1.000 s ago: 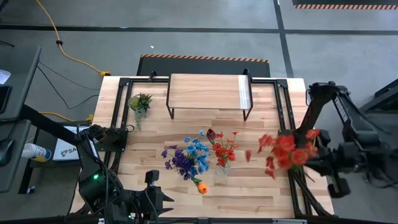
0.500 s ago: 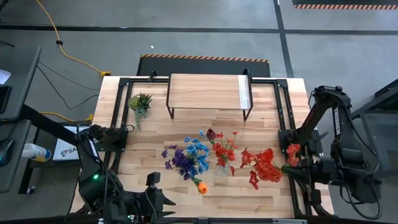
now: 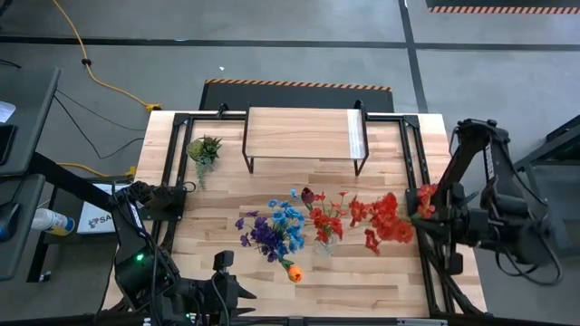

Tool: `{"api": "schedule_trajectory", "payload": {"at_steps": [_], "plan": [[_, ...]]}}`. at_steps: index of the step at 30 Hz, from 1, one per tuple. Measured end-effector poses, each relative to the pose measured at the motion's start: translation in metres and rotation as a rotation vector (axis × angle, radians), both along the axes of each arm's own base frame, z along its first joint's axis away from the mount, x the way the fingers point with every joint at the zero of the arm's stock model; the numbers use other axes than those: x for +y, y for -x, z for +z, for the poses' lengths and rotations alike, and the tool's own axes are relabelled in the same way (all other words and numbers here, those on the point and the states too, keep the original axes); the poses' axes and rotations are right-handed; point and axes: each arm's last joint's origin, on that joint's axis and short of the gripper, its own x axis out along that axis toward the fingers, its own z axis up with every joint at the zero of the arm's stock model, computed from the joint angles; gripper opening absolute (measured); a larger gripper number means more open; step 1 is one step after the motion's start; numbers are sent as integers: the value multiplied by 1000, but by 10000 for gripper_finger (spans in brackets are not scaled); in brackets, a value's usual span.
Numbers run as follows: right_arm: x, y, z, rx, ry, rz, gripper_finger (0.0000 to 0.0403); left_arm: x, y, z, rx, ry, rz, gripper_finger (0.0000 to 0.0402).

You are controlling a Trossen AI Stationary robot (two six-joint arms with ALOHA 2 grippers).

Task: Pick and place flowers into a vace then onto a shelf
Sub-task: Put the orange flowers into the right transparent flower vase

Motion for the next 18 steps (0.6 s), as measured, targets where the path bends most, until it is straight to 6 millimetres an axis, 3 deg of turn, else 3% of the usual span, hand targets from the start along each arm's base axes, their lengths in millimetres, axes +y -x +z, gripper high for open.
{"api": "schedule_trajectory", "payload": {"at_steps": [8, 18], "plan": [[-29, 7, 8, 11, 52, 6, 0, 0, 0, 0, -1, 0, 1, 134], [-73, 21, 1, 4, 16, 43, 0, 0, 0, 0, -8, 12, 27, 134]]}}
